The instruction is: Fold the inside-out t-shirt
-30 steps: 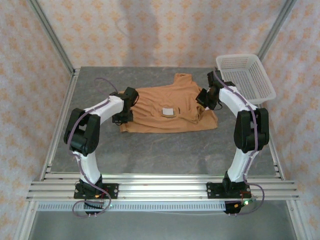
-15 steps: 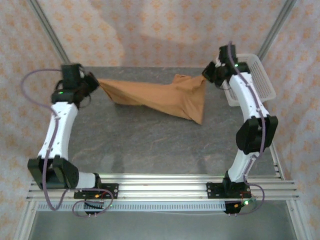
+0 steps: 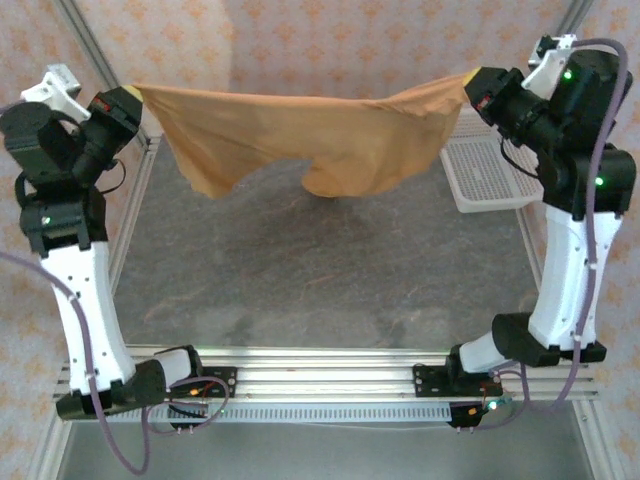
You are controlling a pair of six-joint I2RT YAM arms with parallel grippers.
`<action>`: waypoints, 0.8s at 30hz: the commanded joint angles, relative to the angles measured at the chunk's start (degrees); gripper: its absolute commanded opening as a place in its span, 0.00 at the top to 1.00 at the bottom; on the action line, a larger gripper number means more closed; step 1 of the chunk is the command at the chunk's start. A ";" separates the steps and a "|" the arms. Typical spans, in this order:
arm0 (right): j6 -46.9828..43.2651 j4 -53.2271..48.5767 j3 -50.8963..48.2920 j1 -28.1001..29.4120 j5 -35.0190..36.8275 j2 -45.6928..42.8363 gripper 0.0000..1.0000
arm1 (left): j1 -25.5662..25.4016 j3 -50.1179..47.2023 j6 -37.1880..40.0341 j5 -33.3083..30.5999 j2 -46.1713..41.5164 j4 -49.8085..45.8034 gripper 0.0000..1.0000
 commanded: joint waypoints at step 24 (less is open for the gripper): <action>-0.54 4.25 23.15 -0.24 4.84 29.77 1.00 | -8.83 13.73 0.19 -2.54 26.34 0.53 1.00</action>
